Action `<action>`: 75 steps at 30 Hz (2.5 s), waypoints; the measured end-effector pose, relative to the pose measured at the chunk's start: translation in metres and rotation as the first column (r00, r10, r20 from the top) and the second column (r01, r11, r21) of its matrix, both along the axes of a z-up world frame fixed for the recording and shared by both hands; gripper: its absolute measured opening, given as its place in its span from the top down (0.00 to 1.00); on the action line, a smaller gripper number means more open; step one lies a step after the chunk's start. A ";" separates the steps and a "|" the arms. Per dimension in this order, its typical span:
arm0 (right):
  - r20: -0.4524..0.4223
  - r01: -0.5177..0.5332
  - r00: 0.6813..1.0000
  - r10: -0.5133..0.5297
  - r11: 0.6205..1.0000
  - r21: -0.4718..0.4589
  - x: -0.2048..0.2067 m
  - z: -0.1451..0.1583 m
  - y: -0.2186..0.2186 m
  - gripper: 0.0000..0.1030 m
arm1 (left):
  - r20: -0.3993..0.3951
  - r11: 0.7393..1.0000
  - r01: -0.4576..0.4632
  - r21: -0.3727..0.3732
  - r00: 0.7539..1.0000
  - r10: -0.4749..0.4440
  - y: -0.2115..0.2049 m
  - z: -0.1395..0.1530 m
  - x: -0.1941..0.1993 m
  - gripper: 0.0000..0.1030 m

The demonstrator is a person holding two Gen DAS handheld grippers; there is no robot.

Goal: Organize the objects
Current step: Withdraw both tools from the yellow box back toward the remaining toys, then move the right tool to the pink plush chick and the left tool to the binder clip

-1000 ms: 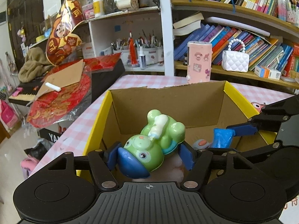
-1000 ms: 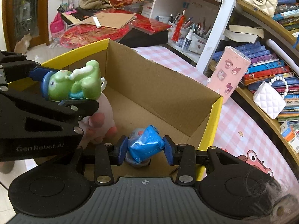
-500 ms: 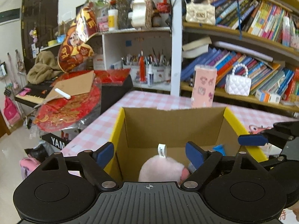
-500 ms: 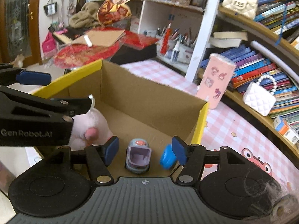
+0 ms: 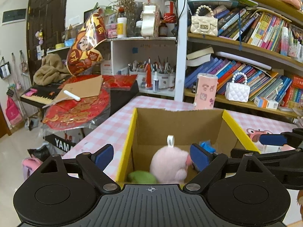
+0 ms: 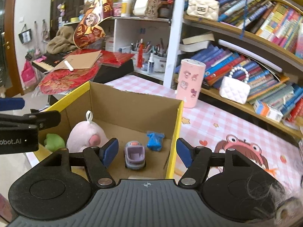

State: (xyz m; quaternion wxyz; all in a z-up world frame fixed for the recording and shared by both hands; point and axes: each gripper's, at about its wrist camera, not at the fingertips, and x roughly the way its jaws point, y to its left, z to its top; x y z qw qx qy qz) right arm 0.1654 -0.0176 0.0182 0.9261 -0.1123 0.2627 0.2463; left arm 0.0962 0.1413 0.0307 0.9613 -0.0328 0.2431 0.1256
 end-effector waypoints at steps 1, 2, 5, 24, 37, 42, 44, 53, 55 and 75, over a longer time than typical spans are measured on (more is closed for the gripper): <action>0.000 0.004 1.000 -0.004 1.000 -0.001 -0.006 0.000 0.000 0.37 | -0.002 1.000 0.000 -0.003 1.000 0.000 0.001 -0.001 -0.004 0.12; 0.000 0.007 1.000 -0.007 1.000 -0.002 -0.010 -0.001 0.001 0.37 | -0.005 1.000 0.000 -0.007 1.000 0.000 0.001 -0.001 -0.008 0.12; -0.003 0.012 1.000 -0.012 1.000 -0.006 -0.026 -0.002 0.001 0.37 | -0.019 1.000 0.008 -0.018 1.000 -0.008 0.001 -0.005 -0.019 0.12; -0.122 0.109 0.987 -0.109 0.994 -0.006 -0.107 -0.030 -0.002 0.32 | -0.138 1.000 0.019 -0.025 0.990 -0.022 -0.005 -0.031 -0.085 0.12; -0.181 0.214 0.961 -0.211 0.977 -0.003 -0.140 -0.043 -0.018 0.30 | -0.182 0.998 0.061 -0.023 0.981 -0.064 -0.018 -0.042 -0.105 0.11; -0.186 0.270 0.945 -0.270 0.963 -0.025 -0.149 -0.046 -0.033 0.30 | -0.197 0.992 0.116 -0.045 0.973 -0.123 -0.031 -0.047 -0.105 0.11; -0.185 0.298 0.937 -0.298 0.954 -0.029 -0.150 -0.045 -0.040 0.30 | -0.202 0.988 0.145 -0.055 0.967 -0.153 -0.038 -0.049 -0.103 0.11; -0.172 0.425 0.889 -0.425 0.904 -0.044 -0.155 -0.044 -0.076 0.29 | -0.199 0.964 0.254 -0.075 0.944 -0.265 -0.070 -0.052 -0.090 0.11; -0.175 0.451 0.875 -0.451 0.892 -0.046 -0.155 -0.045 -0.085 0.29 | -0.204 0.957 0.277 -0.081 0.936 -0.288 -0.077 -0.053 -0.087 0.11; -0.189 0.525 0.827 -0.530 0.847 -0.076 -0.095 -0.047 -0.163 0.26 | -0.200 0.931 0.356 -0.083 0.909 -0.365 -0.158 -0.052 -0.018 0.11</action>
